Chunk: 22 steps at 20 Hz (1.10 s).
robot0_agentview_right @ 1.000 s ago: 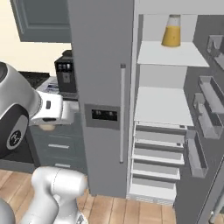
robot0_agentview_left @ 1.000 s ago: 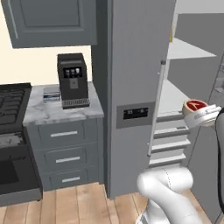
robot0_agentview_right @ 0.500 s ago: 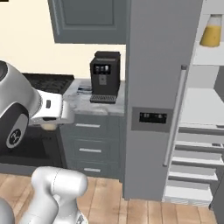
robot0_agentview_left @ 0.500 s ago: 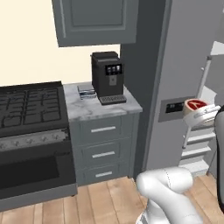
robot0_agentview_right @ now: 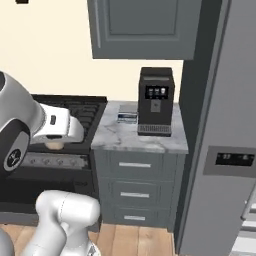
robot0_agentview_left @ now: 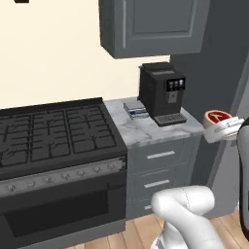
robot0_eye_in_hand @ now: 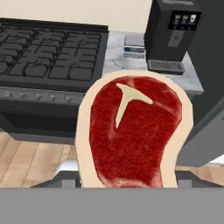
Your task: Take the steak from the fridge and place it on the digital scale on the counter by the fridge. Wait a few seconds for a reading, then move it to the plate on the dining counter.
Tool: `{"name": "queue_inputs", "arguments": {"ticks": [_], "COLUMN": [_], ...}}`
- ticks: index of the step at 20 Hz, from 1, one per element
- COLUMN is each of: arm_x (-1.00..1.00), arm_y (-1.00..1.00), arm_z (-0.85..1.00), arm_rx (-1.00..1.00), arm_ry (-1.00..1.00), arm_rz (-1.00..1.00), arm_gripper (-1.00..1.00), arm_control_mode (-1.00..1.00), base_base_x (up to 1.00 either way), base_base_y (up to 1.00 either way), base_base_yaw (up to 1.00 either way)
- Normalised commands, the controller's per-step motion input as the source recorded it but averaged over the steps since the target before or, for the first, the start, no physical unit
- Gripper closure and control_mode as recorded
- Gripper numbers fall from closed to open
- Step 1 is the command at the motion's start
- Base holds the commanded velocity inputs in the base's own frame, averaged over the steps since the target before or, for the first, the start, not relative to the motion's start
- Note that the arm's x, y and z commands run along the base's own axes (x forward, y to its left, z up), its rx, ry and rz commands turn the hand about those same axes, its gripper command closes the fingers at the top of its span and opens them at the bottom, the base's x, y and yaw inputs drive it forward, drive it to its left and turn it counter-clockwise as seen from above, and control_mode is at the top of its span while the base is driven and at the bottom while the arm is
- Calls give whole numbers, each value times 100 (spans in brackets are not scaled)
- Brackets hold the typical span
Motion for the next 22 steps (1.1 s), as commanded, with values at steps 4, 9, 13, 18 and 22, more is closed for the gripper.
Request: {"name": "queue_inputs", "arguments": {"ticks": [4, 9, 13, 18, 22], "arm_x": [0, 0, 0, 0, 0], "arm_y": [0, 0, 0, 0, 0], "arm_z": [0, 0, 0, 0, 0], "arm_rx": [0, 0, 0, 0, 0], "arm_ry": [0, 0, 0, 0, 0], "arm_rz": [0, 0, 0, 0, 0], "arm_gripper": [100, 100, 100, 100, 100], "arm_control_mode": [100, 100, 100, 100, 100], "base_base_x": [50, 57, 61, 71, 63], "base_base_y": [53, 46, 38, 26, 22], "base_base_yaw": [-4, -2, -5, -9, -10]}}
